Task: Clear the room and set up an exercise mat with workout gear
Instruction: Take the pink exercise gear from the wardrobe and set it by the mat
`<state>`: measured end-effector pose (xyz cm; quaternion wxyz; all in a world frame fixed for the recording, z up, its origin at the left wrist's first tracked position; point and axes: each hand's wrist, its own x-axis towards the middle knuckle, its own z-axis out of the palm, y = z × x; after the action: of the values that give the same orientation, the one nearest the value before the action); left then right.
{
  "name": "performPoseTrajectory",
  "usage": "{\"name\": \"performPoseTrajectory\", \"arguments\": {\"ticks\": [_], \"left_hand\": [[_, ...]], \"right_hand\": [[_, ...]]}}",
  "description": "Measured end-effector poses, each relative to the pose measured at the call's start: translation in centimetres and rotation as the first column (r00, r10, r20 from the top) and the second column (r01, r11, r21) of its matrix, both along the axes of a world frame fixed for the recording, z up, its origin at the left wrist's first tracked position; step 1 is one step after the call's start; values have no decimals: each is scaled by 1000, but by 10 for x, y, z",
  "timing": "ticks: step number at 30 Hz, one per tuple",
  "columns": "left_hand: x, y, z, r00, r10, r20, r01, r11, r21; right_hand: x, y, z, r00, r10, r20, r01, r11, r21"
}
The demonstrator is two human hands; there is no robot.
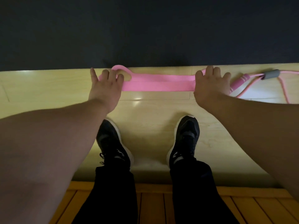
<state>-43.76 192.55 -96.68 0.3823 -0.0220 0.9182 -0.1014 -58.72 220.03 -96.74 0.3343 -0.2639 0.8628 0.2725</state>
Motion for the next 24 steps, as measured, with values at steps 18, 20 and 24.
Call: {"name": "performPoseTrajectory", "arguments": {"ticks": [18,20,24], "left_hand": [[11,-76,-35,982,-108,158,70,971,227],[6,-67,-43,982,-58,179,15,972,235],[13,-60,-46,986,-3,165,-44,958,282]], "right_hand": [[42,-85,-45,990,-133,52,131,991,40],[40,-70,-51,988,-146,51,144,989,46],[43,-51,-54,989,-131,66,131,991,-7]]}}
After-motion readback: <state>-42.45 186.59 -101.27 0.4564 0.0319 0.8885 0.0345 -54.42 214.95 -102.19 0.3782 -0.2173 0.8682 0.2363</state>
